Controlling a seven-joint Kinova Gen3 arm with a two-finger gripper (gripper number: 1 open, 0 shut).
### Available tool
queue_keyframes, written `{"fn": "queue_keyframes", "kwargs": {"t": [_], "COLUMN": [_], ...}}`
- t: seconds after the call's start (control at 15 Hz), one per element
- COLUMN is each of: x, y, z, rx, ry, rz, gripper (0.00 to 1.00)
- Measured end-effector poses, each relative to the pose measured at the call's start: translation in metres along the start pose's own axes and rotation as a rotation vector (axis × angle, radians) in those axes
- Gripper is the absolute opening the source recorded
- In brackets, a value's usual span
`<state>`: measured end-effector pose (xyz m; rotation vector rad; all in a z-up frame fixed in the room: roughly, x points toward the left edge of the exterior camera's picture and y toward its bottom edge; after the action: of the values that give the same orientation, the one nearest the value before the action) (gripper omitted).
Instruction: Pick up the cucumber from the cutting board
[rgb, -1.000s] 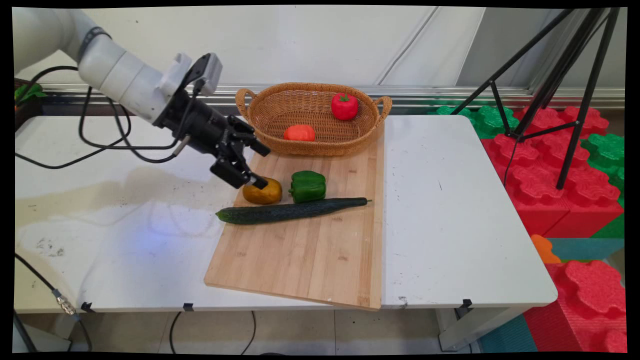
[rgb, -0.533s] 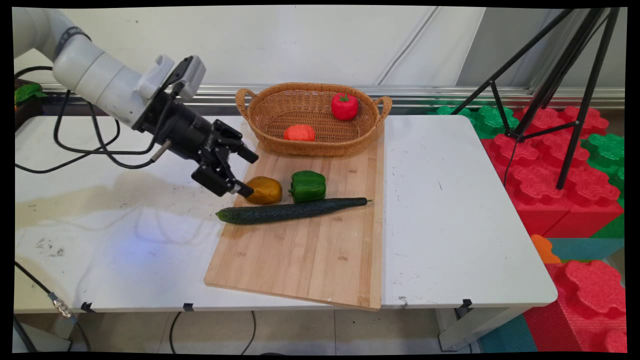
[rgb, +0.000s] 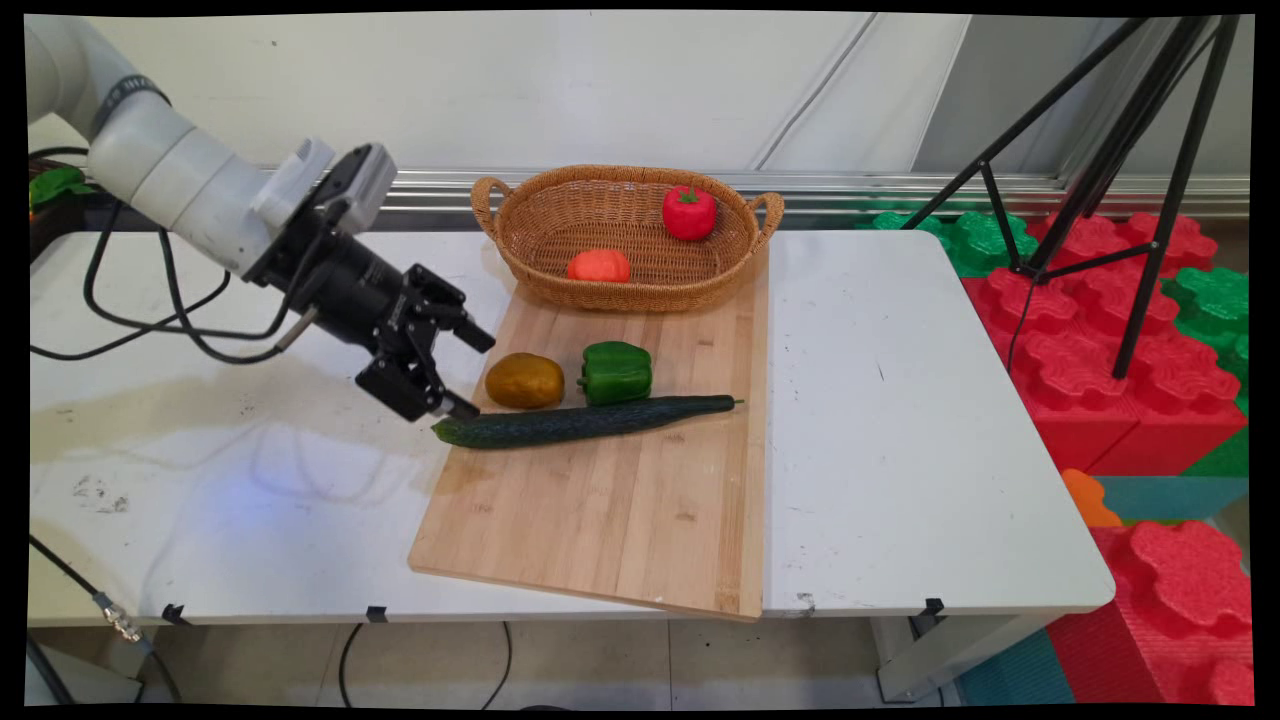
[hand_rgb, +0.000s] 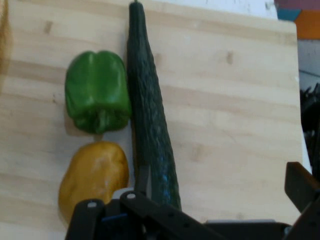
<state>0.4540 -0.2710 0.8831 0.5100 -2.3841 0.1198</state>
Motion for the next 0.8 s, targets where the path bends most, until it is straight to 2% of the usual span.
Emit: {"fn": "queue_keyframes", "kwargs": {"t": [0.8], "x": [-0.034], "y": [-0.007], "z": [0.06], "rx": [0.031], "ry": [-0.139], "rz": [-0.026], "gripper": [1.0]}}
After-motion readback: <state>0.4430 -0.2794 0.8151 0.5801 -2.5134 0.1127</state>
